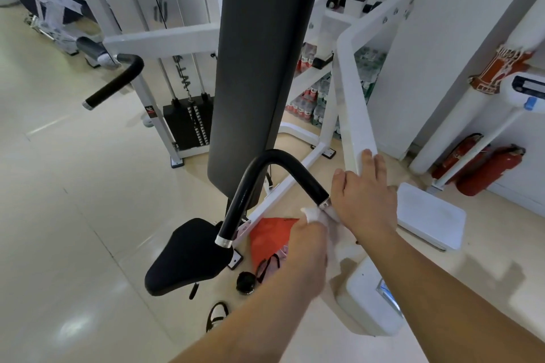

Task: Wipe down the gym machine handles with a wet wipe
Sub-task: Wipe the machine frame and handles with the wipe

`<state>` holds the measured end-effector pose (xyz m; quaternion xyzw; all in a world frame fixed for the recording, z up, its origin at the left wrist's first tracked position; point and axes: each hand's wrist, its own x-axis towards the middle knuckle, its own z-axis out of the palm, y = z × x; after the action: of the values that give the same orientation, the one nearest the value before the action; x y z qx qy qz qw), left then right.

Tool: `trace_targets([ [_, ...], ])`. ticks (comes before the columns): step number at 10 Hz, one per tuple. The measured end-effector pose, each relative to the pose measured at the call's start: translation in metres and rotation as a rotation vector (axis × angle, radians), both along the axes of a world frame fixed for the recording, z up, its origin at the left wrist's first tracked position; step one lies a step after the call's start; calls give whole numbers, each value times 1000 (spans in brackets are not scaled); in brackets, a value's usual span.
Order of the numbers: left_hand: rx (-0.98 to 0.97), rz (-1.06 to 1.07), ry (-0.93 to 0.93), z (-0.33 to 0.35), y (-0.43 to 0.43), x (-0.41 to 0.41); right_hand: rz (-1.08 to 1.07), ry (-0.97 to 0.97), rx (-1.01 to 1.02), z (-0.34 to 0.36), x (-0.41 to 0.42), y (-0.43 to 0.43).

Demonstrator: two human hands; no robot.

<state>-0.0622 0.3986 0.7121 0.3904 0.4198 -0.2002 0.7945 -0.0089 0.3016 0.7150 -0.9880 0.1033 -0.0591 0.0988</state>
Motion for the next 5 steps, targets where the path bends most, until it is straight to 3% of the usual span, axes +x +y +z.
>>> trace_targets([
  [1, 309, -183, -135, 50, 51, -2, 95, -17, -26, -1, -5, 0],
  [2, 624, -59, -485, 81, 91, 34, 182, -29, -86, -1, -7, 1],
  [3, 1322, -246, -1034, 95, 113, 59, 188, -21, -126, -1, -7, 1],
  [4, 1976, -744, -1296, 65, 140, 77, 188, -48, -157, -3, -7, 2],
  [5, 2037, -1262, -1174, 13, 168, 61, 189, -47, -179, -6, -6, 1],
])
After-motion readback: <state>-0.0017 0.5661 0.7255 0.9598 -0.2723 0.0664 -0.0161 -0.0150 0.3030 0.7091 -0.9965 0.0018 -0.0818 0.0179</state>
